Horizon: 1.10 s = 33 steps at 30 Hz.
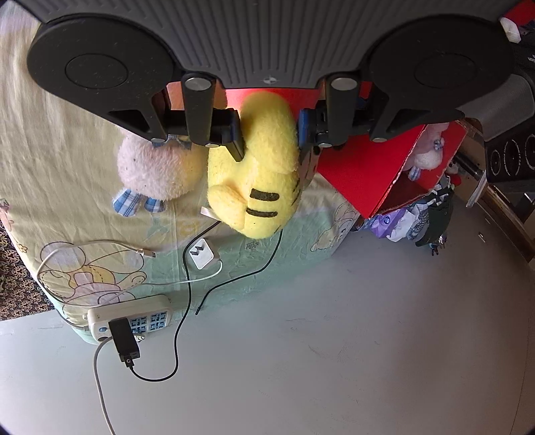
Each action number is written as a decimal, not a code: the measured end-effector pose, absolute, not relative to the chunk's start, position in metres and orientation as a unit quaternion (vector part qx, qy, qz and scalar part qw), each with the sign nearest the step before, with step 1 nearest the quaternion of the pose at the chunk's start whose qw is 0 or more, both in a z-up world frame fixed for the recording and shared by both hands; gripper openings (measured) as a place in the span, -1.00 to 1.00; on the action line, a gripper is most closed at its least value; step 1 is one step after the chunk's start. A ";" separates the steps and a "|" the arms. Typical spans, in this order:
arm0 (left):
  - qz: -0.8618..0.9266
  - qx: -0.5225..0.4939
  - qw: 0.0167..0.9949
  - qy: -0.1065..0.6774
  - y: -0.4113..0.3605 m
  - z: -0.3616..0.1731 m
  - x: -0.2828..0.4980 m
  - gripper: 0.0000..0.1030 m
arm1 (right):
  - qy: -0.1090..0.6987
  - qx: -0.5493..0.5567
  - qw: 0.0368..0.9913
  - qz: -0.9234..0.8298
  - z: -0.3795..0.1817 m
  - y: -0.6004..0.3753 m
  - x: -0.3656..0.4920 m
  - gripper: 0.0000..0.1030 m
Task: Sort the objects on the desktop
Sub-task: 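Lift the yellow tiger plush with the right gripper toward the red box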
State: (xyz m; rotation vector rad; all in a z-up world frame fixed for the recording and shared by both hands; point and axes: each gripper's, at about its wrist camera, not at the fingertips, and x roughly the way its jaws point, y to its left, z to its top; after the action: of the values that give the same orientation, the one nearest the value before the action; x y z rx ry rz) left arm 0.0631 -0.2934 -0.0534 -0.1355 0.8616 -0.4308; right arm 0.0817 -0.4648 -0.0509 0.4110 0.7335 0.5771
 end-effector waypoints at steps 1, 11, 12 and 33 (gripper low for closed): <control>-0.209 -0.064 0.886 0.409 -0.293 -0.051 0.058 0.66 | 0.347 0.199 0.874 0.275 -0.049 -0.464 0.077 -0.34; -0.225 -0.062 0.912 0.336 -0.259 -0.004 0.014 0.66 | 0.272 0.209 0.896 0.282 -0.007 -0.437 0.036 -0.34; -0.226 -0.062 0.915 0.329 -0.252 0.001 0.011 0.66 | 0.266 0.212 0.897 0.284 -0.004 -0.432 0.033 -0.34; -0.234 -0.020 0.936 0.261 -0.079 0.035 0.017 0.65 | 0.229 0.180 0.926 0.242 0.025 -0.250 0.045 -0.34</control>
State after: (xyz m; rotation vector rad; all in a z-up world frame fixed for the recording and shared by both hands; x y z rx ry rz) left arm 0.0170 -0.0787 0.0351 -0.0415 0.5326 -0.4781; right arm 0.0452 -0.2504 0.0249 0.3689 0.4699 0.4963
